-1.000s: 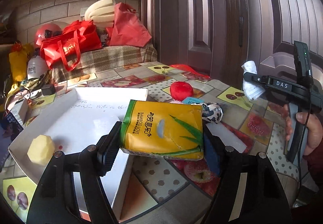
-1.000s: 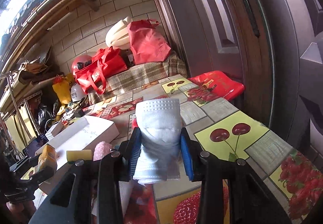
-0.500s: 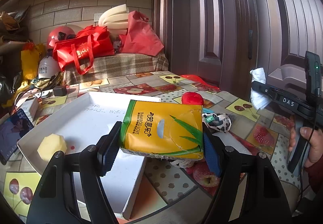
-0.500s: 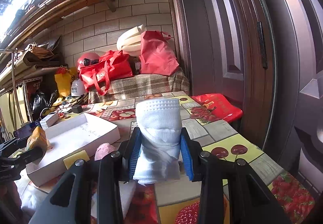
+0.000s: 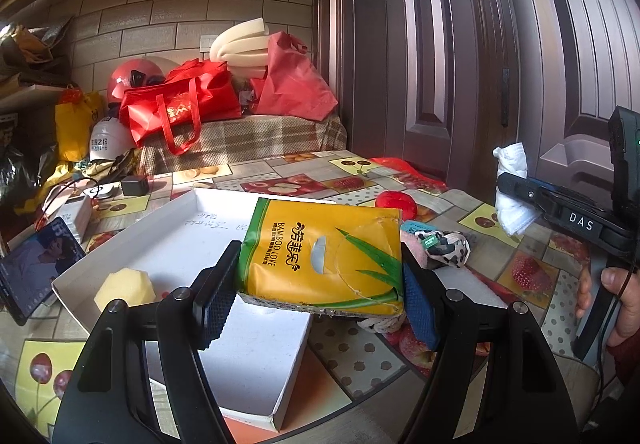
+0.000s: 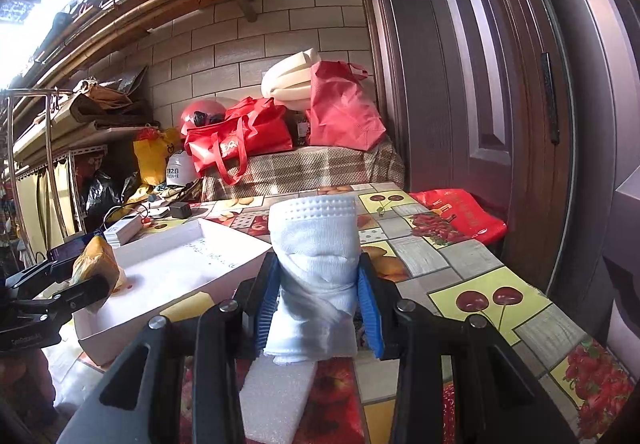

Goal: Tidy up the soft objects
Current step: 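Carry the cloth and tissue pack into the white tray and open both tools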

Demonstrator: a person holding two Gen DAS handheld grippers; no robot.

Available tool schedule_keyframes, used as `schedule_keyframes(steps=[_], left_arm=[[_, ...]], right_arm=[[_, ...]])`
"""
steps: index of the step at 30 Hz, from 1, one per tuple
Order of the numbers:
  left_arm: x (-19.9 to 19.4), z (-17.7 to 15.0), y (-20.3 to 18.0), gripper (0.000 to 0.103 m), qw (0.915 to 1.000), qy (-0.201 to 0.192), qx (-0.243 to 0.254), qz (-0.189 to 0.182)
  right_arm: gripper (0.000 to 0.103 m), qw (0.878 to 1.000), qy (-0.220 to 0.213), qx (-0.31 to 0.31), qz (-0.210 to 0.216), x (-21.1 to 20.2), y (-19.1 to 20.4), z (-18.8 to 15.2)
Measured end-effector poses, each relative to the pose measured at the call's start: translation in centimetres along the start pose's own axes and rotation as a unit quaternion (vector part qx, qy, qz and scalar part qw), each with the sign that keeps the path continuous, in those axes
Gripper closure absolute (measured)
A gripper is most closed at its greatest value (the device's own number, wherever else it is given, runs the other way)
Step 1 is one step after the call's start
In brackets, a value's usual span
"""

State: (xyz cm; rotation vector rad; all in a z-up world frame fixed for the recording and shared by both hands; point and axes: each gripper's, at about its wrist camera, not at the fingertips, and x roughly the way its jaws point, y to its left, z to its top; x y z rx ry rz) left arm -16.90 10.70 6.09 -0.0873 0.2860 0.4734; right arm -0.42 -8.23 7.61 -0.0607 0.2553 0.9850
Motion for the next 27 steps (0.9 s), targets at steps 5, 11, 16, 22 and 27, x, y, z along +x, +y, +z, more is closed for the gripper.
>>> schedule_keyframes(steps=[5, 11, 16, 22, 27], left_arm=[[-0.8, -0.3, 2.3, 0.029, 0.9995, -0.001, -0.012, 0.031], [-1.8, -0.7, 5.1, 0.029, 0.9974, -0.004, -0.026, 0.067], [-2.3, -1.0, 5.9, 0.029, 0.9963, -0.007, -0.033, 0.079], [-2.2, -1.0, 5.9, 0.029, 0.9963, -0.004, -0.031, 0.08], [-1.7, -1.0, 7.0, 0.029, 0.9951, 0.0, -0.029, 0.095]], right_arm=[[0.065, 1.0, 0.004, -0.01, 0.026, 0.3, 1.8, 0.0], [0.065, 0.998, 0.008, -0.024, 0.054, 0.6, 3.8, -0.1], [0.065, 0.997, 0.013, -0.033, 0.075, 0.8, 5.2, -0.2], [0.065, 0.994, 0.023, -0.046, 0.101, 1.5, 7.2, -0.3], [0.065, 0.989, 0.033, -0.058, 0.128, 2.5, 9.2, -0.4]])
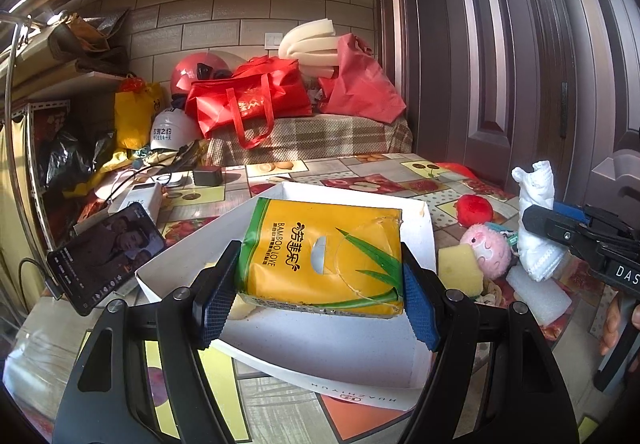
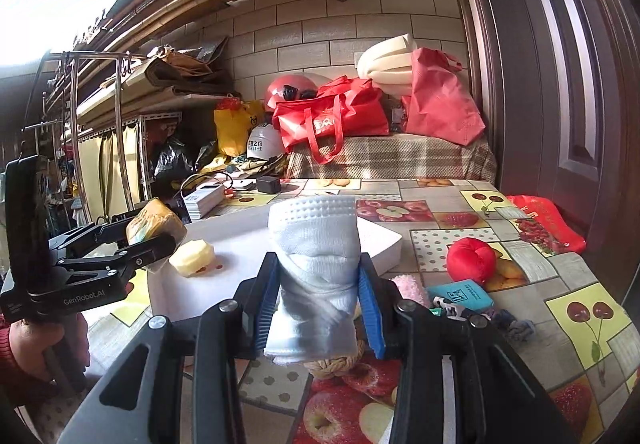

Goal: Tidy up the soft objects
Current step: 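Carry the cloth and tissue pack into the white tray and open both tools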

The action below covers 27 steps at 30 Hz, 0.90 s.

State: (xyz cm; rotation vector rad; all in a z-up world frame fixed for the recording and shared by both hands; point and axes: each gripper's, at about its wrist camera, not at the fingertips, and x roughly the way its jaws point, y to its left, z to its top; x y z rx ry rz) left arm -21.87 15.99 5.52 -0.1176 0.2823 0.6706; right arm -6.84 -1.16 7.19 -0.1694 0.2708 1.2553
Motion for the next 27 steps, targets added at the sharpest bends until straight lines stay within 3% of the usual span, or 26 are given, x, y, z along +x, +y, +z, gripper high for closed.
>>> schedule_keyframes(steps=[9, 21, 27], left_arm=[[2.1, 0.5, 1.5, 0.029, 0.9998, 0.0, 0.002, 0.022], [6.6, 1.9, 3.7, 0.029, 0.9983, -0.001, -0.009, 0.057], [8.5, 2.5, 5.2, 0.029, 0.9967, 0.004, -0.026, 0.077]], right_arm=[[0.065, 0.999, 0.03, 0.018, 0.031, 4.5, 1.6, 0.1], [0.065, 0.998, 0.03, -0.022, 0.044, 9.2, 5.4, 1.3], [0.065, 0.998, 0.052, -0.011, 0.04, 12.3, 5.6, 2.0]])
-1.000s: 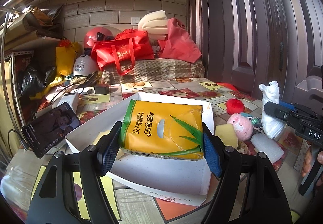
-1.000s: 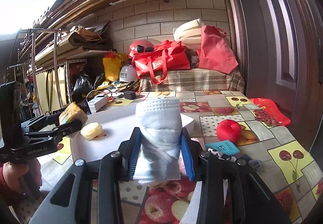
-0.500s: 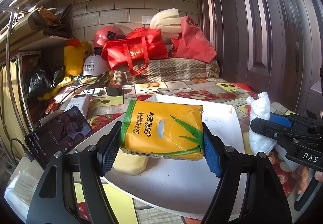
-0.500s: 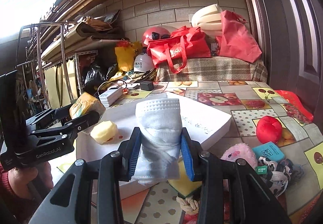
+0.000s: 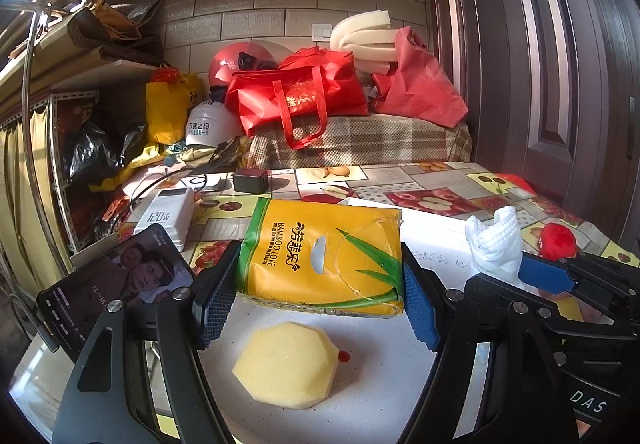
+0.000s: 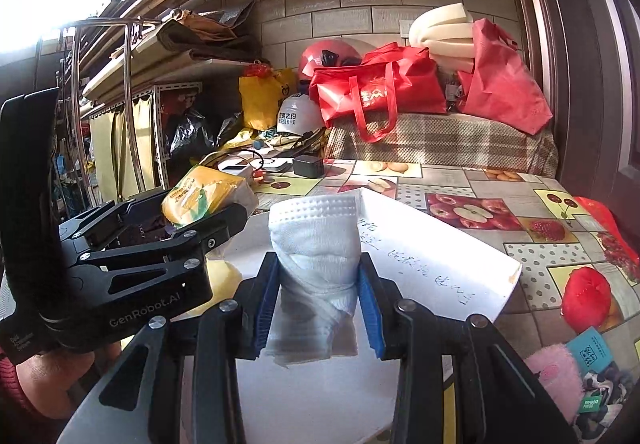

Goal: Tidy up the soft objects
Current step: 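Carry the cloth and tissue pack into the white tray and open both tools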

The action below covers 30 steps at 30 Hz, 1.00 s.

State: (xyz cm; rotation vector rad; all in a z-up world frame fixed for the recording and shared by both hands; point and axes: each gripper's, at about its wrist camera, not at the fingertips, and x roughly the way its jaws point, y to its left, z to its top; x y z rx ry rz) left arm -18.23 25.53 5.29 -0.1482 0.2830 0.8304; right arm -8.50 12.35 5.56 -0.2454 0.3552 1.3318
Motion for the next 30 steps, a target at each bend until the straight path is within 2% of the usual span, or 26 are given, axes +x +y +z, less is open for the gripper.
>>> schedule_keyframes(steps=[11, 18, 20, 23, 25, 26, 27, 30], left_arm=[[1.1, 0.4, 0.2, 0.028, 0.9997, -0.01, -0.001, 0.022], [1.6, 0.5, -0.1, 0.029, 0.9996, -0.004, -0.001, 0.027], [1.7, 0.5, -0.1, 0.026, 0.9997, -0.002, -0.001, 0.026], [1.6, 0.4, 0.3, 0.018, 0.9994, -0.002, -0.009, 0.032], [1.7, 0.4, 0.8, 0.007, 0.999, 0.001, -0.023, 0.038], [1.7, 0.4, 1.2, 0.002, 0.9986, 0.003, -0.031, 0.042], [1.7, 0.4, 1.3, 0.0, 0.9986, 0.004, -0.034, 0.041], [1.4, 0.3, 1.0, 0.0, 0.9984, -0.005, -0.026, 0.049]], right_arm=[[0.065, 0.999, 0.035, 0.034, -0.013, 2.5, -1.2, 0.5], [0.063, 0.999, 0.036, 0.031, -0.019, 2.6, -1.0, 0.6], [0.063, 0.999, 0.036, 0.028, -0.023, 2.7, -0.9, 0.7], [0.047, 0.998, 0.033, 0.034, -0.034, 2.6, -1.1, 0.7], [0.026, 0.997, 0.035, 0.049, -0.038, 2.7, -1.7, 0.7], [0.021, 0.997, 0.036, 0.058, -0.039, 2.7, -2.0, 0.7], [0.018, 0.997, 0.035, 0.065, -0.038, 2.7, -2.3, 0.7], [0.018, 0.997, 0.03, 0.066, -0.041, 2.5, -2.2, 0.6]])
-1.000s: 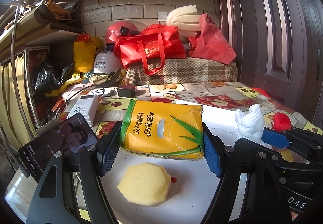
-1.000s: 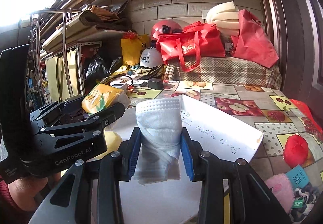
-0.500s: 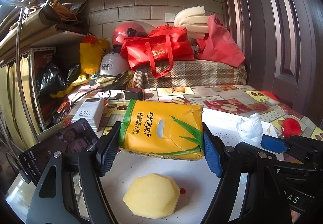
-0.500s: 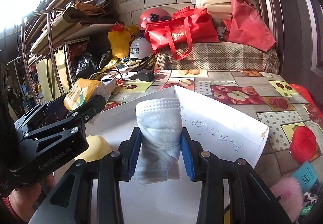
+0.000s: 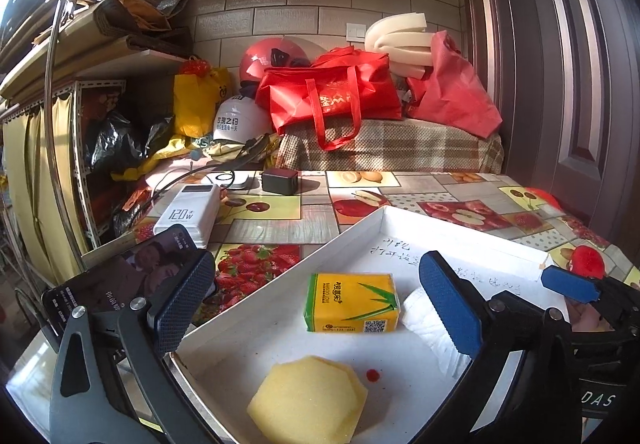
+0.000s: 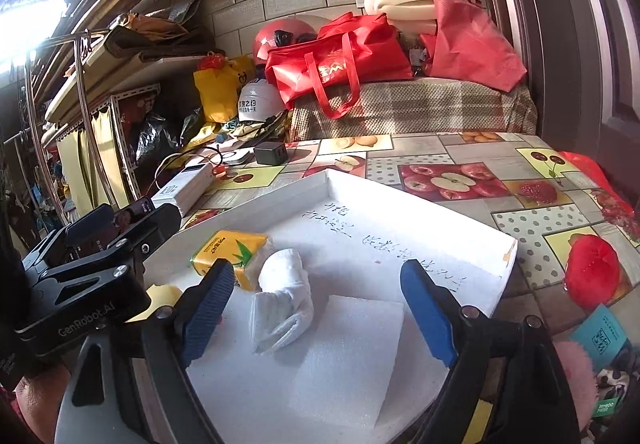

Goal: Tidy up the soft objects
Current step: 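Carry the cloth and tissue pack into the white tray and open both tools, then move both tools back toward the pile of soft items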

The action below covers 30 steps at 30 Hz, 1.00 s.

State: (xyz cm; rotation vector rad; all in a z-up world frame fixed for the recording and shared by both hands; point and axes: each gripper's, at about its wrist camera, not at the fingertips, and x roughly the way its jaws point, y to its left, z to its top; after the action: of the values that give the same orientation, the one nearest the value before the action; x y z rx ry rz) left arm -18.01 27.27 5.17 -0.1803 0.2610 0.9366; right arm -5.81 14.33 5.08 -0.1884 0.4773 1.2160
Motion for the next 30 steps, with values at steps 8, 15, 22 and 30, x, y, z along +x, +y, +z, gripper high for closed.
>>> schedule_keyframes(steps=[8, 15, 22, 30], left_arm=[[-0.6, 0.0, 0.2, 0.0, 0.9998, -0.017, -0.005, 0.008], [-1.2, -0.1, 0.7, 0.0, 0.9996, -0.022, -0.015, 0.012], [-1.6, -0.2, 0.7, 0.0, 0.9995, -0.022, -0.018, 0.012], [-3.3, -0.9, 0.0, 0.0, 0.9997, -0.024, -0.009, -0.005]], right_arm=[[0.0, 0.999, -0.029, -0.019, -0.01, -1.0, 0.9, -0.2], [0.0, 0.998, -0.049, -0.046, -0.011, -1.8, 2.0, -0.4], [0.0, 0.997, -0.053, -0.051, -0.01, -2.1, 2.2, -0.5], [0.0, 0.997, -0.052, -0.053, 0.006, -4.2, 1.8, -1.7]])
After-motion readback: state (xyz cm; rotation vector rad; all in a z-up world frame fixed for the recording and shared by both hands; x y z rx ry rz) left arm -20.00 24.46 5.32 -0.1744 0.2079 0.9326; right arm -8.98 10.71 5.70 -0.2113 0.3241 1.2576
